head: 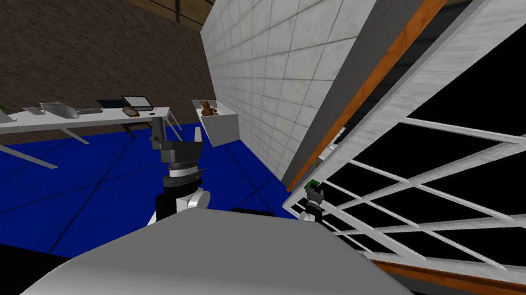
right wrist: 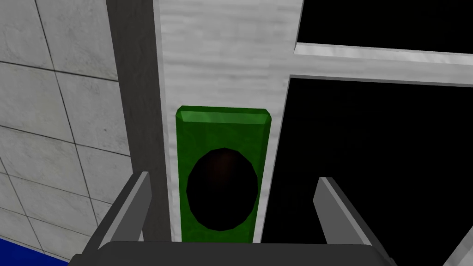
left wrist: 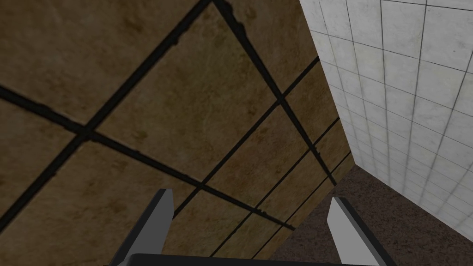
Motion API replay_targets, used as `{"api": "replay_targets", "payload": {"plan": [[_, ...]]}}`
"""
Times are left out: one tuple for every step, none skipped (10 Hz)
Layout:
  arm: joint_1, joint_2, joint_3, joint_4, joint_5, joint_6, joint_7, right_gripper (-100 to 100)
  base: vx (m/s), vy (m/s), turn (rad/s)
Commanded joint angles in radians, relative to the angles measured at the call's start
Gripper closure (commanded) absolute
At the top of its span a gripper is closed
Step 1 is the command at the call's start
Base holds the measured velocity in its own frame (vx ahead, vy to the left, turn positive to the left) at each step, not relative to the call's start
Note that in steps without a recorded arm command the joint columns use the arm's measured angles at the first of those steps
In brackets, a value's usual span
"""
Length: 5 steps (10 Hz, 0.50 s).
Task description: Pull the door open
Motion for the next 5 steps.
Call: {"api": "replay_targets", "payload": {"plan": [[0.012,0.001,-0.03,-0.012,-0.002,0.005,0.005,-100,0.015,-0.033,0.203],[0.012,0.001,-0.03,-0.012,-0.002,0.005,0.005,-100,0.01,-0.021,0.068],[0.008,0.002,-0.056,0.002,-0.003,0.002,0.004,-100,0.008,-0.017,0.218],[0.006,0.003,-0.071,0.011,-0.003,0.0,0.003,-100,0.003,-0.029,0.243],[0.0,0.002,-0.057,0.025,-0.001,-0.008,-0.004,-100,-0.001,-0.015,0.035]]}}
